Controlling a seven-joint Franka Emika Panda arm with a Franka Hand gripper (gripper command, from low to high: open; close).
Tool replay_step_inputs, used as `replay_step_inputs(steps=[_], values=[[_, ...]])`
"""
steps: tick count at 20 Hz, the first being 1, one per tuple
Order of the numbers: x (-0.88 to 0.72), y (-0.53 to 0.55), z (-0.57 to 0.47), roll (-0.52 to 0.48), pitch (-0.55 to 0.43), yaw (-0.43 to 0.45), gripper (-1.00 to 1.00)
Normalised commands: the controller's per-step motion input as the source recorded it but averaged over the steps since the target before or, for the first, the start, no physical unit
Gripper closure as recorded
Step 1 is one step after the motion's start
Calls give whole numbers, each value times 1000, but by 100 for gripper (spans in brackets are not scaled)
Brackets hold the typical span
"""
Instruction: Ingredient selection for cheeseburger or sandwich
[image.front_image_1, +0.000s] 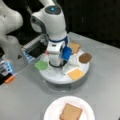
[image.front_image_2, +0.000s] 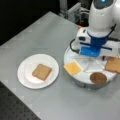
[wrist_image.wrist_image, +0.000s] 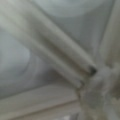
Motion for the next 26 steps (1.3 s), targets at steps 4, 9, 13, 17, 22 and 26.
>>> replay_step_inputs(steps=[4,9,13,17,22,26], values=[[-249,-107,-170,-152,-107,376,-100],[-219,-105,-155,-117,-91,470,-100],[-261,-41,-85,-50,-57,541,-100],[-257,-37,-34,-15,-53,505,-100],[-209,-49,-63,36,-74,415,-100],[-118,-63,-93,50,-103,363,-100]])
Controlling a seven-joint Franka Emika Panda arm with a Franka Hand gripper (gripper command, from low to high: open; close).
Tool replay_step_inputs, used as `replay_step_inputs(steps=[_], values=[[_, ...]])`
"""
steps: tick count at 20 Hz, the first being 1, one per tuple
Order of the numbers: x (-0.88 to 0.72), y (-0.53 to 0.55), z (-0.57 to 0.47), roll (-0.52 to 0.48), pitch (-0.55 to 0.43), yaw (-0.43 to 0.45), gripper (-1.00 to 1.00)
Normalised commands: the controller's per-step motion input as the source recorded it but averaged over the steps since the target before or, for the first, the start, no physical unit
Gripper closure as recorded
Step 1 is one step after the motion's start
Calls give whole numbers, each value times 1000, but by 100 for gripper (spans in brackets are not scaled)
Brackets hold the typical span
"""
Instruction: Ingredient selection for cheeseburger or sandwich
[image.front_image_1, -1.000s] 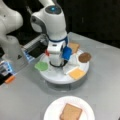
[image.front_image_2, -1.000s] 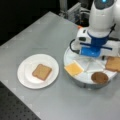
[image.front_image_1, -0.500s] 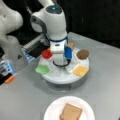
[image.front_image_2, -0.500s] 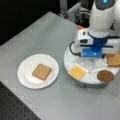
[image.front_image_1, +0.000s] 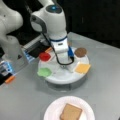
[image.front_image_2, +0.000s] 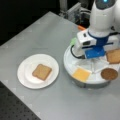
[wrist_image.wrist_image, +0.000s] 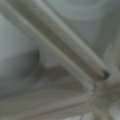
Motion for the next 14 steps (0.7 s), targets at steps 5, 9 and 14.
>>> replay_step_inputs(steps=[5,9,14], values=[[-14,-66,-137,67,-139,367,-100],[-33,-28,-116,65,-127,263,-100],[-96,23,-92,78,-102,204,-100]])
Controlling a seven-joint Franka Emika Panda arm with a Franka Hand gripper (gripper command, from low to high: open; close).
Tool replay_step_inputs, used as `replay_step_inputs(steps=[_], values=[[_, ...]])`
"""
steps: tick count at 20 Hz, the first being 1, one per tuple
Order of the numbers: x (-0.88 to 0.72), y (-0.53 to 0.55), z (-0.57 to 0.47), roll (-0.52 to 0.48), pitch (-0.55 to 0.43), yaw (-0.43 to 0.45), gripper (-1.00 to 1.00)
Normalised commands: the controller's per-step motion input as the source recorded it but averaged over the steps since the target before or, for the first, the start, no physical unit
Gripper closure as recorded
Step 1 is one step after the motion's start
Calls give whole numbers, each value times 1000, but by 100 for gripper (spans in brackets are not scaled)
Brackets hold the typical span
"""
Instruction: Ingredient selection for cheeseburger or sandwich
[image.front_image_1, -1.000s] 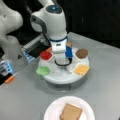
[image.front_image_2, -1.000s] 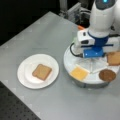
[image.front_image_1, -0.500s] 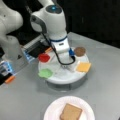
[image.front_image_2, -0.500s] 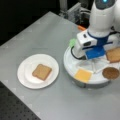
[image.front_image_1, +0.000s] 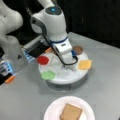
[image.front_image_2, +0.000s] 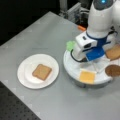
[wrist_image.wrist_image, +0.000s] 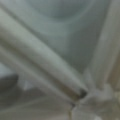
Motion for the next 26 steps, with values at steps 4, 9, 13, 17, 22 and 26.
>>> replay_step_inputs(steps=[4,9,13,17,22,26], values=[[-72,45,-98,102,-118,271,-100],[-11,35,-96,102,-134,270,-100],[21,22,-85,105,-131,188,-100],[-14,26,-90,97,-109,58,-100],[-46,50,-30,59,-70,-102,-100],[-35,87,57,4,-48,-148,-100]])
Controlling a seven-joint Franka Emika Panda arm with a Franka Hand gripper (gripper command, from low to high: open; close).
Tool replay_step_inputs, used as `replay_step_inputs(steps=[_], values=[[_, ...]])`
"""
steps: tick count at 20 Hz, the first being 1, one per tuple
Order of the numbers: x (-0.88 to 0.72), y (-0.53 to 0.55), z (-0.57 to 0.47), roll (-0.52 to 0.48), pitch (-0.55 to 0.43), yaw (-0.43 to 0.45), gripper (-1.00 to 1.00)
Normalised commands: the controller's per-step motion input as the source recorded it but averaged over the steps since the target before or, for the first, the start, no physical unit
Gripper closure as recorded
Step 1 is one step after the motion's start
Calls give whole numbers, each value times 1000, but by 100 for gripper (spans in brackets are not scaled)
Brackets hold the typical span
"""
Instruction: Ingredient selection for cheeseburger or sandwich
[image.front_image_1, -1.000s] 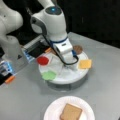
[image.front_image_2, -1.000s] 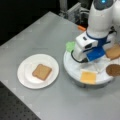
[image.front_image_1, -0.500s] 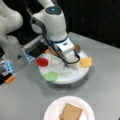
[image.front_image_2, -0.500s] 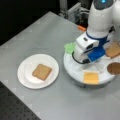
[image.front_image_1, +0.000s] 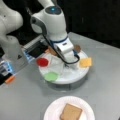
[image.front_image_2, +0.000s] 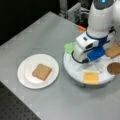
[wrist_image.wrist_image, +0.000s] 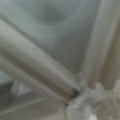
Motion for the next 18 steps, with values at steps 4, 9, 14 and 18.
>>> replay_step_inputs(steps=[4,9,14,18], values=[[13,114,47,17,-28,-37,-100],[26,137,62,27,-18,-12,-100],[-14,156,209,-13,39,-48,-100],[-21,164,360,-46,97,-43,-100]])
